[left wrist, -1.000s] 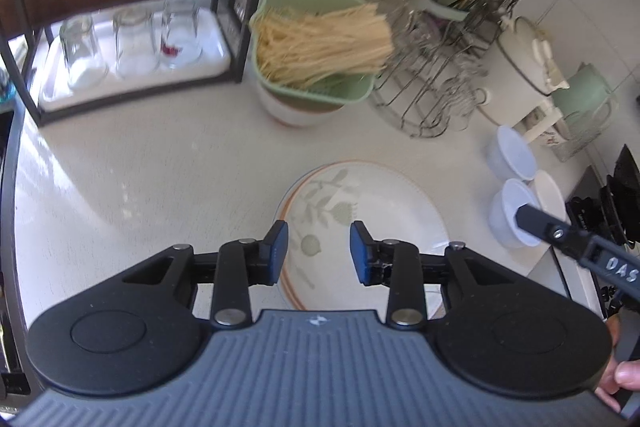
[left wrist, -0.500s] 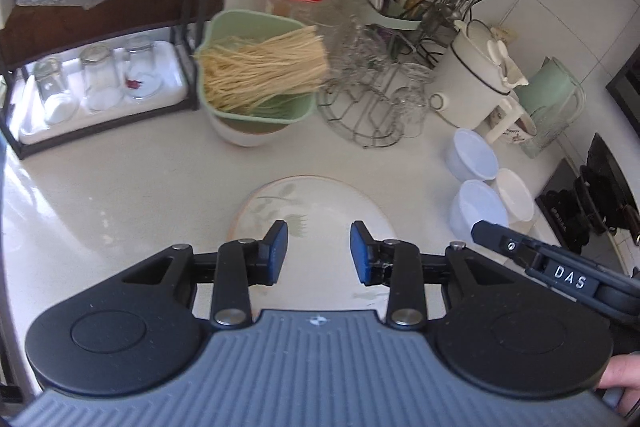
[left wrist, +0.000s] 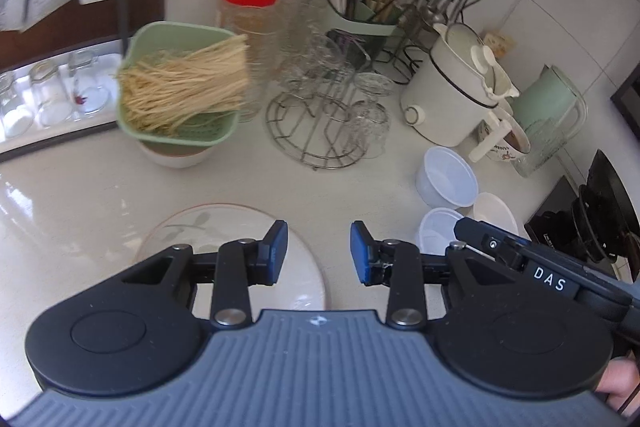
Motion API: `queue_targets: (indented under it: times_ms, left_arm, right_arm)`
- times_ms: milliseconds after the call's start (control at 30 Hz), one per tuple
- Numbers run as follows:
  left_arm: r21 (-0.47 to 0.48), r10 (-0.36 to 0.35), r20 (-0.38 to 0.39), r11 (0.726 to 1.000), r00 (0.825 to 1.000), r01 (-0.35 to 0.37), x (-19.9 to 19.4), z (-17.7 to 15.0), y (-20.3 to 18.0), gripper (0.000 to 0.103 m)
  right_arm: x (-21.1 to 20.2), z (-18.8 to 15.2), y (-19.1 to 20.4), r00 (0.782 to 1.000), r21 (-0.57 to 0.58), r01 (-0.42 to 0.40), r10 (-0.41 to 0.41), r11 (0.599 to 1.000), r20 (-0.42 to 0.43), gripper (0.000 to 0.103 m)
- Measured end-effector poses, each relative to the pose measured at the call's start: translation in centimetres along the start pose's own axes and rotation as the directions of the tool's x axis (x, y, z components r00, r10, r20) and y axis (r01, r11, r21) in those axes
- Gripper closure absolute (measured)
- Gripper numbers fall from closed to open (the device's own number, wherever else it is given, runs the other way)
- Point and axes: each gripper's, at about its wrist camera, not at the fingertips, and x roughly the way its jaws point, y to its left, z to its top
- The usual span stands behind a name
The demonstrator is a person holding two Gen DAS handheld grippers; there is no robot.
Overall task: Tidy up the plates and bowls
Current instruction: 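Withdraw both grippers from the plates and move toward the plastic bowls, then close both grippers on the rim of the translucent plastic bowl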
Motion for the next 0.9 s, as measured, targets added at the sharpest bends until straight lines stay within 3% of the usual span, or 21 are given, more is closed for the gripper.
queue_targets:
  times_ms: [467,767,900]
  left_arm:
    - [0.044,-0.113,-0.094,0.992,0.989,0.118,8.3,1.0,-6.4,0.064]
    - [0.057,-0.175,-0.222,0.980,0.959,0.192,14.8,1.0,-10.0,0.063]
    - [0.030,-0.174,-0.266,0.982,0.948,0.189,17.3,0.9,-10.1,0.057]
  right_arm:
    - [0.2,1.1,-8.6,0.997,0.065,0.084,-0.083,0.994,-0.004,0.073]
    - [0.6,-0.1,-13.1,0.988,0.162,0.155,-0.149,0.975,-0.049,0.073]
    - [1.6,-0.5,-14.3,0.988,0.215,0.147,-0.133,0.965,-0.081,0.073]
